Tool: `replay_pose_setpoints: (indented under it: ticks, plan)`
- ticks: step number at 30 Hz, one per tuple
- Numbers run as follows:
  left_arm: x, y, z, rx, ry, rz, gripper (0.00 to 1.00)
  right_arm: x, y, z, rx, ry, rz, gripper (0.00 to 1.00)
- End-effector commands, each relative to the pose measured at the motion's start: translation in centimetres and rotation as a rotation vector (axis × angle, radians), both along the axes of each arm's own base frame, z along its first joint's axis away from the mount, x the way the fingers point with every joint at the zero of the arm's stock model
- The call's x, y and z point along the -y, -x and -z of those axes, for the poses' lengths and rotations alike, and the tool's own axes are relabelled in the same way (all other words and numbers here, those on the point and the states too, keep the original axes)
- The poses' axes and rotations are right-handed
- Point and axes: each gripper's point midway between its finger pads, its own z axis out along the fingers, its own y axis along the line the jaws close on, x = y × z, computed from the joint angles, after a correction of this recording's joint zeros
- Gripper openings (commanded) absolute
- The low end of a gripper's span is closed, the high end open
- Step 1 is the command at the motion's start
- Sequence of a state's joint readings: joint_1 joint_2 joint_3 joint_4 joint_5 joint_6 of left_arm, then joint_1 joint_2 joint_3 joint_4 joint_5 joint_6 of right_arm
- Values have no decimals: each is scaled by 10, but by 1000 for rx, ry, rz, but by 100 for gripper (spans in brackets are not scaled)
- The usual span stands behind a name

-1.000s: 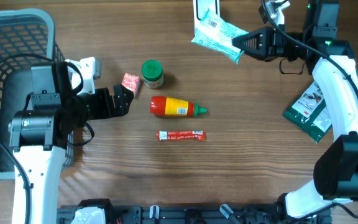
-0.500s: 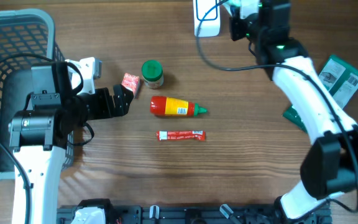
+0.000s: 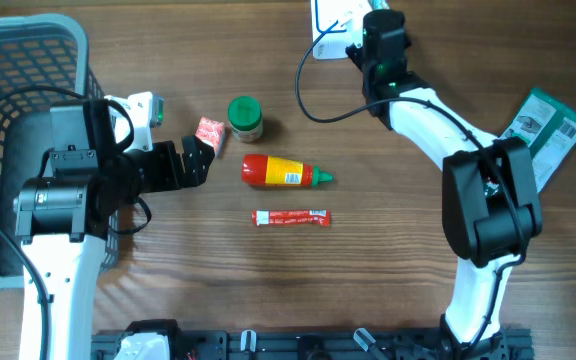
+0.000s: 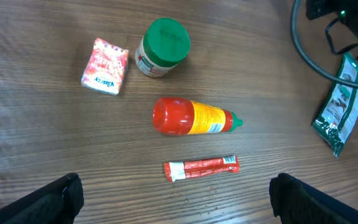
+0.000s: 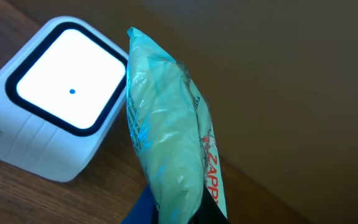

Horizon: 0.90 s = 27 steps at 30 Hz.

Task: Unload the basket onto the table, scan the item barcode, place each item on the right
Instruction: 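Present the wipes packet barcode to the white scanner with right gripper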

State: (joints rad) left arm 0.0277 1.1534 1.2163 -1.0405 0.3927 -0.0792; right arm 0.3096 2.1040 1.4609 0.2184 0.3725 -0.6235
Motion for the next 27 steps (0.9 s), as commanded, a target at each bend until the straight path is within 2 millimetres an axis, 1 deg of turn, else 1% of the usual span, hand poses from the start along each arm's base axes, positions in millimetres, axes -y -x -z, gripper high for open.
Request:
replay_pose_setpoints:
  ticks: [1, 5, 8, 13, 19, 27]
  plan:
    - [-1, -1, -3, 19, -14, 13, 100, -18, 2, 23, -27, 49, -20, 4]
    - [-1, -1, -3, 19, -14, 13, 100, -27, 1, 30, -18, 50, -30, 4]
    - [-1, -1, -3, 19, -14, 13, 100, -23, 0, 31, -10, 59, -1, 4]
    - [-1, -1, -3, 19, -14, 13, 100, -23, -1, 30, -4, 50, 0, 4]
    - [-1, -1, -3, 19, -14, 13, 100, -32, 0, 31, -5, -2, -20, 4]
    - [-1, -1, -3, 19, -14, 13, 100, -31, 0, 31, -3, -8, -6, 4]
